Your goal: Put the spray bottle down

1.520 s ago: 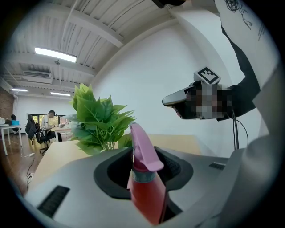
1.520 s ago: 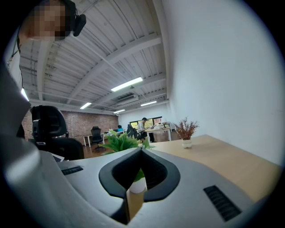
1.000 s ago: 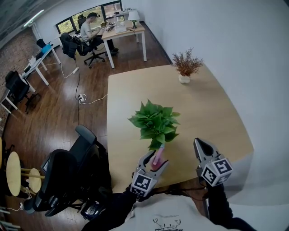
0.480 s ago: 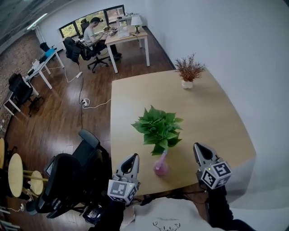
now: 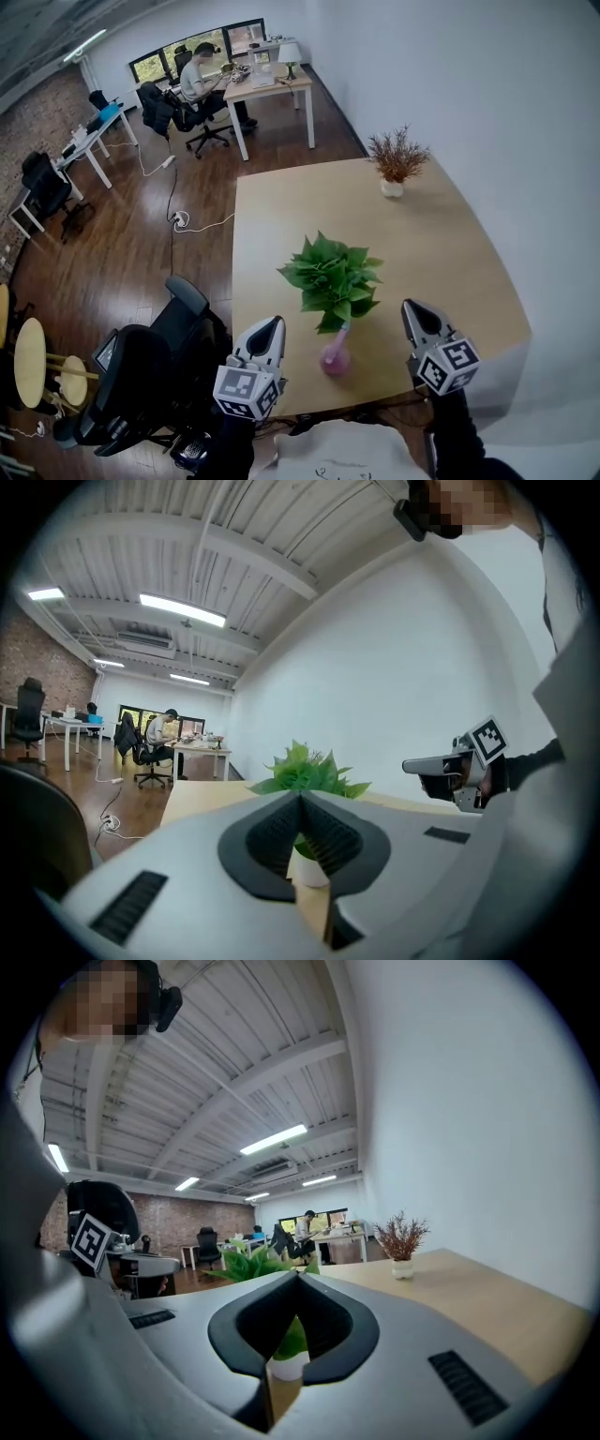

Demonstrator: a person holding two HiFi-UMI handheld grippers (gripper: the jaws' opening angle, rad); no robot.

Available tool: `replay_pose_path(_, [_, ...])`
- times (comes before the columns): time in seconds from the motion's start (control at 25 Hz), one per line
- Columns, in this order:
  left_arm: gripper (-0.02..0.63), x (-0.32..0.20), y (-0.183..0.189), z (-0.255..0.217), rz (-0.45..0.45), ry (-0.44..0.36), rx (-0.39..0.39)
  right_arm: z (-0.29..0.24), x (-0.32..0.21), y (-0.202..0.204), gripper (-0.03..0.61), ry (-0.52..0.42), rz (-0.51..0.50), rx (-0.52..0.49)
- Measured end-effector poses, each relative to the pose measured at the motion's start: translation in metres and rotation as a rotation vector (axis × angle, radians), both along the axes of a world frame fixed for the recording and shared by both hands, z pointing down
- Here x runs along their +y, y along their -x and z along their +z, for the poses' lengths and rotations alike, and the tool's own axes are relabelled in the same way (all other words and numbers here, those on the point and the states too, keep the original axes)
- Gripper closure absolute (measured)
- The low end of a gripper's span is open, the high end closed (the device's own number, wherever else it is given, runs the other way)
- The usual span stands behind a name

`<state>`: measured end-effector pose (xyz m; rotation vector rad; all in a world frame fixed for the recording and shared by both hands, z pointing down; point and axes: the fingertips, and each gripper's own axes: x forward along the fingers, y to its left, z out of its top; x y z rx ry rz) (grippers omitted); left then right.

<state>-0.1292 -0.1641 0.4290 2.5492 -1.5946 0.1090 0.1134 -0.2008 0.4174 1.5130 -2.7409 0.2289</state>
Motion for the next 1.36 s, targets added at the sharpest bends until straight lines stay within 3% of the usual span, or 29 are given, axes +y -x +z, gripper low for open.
replay_pose_path(0.28, [0.615, -0.002, -0.002, 0.009, -0.007, 0.043, 0.005, 0.005, -0.005, 0.004, 0.606, 0.006, 0.018, 0.051])
replay_pose_path(0.8, [0.615, -0.004, -0.013, 0.017, 0.029, 0.078, -0.009, 0.002, -0.001, 0.006, 0.606, -0.003, 0.003, 0.057])
replay_pose_path(1.36, [0.615, -0.016, -0.024, 0.013, 0.031, 0.051, -0.017, -0.012, -0.007, 0.008, 0.606, -0.061, -0.019, 0.109])
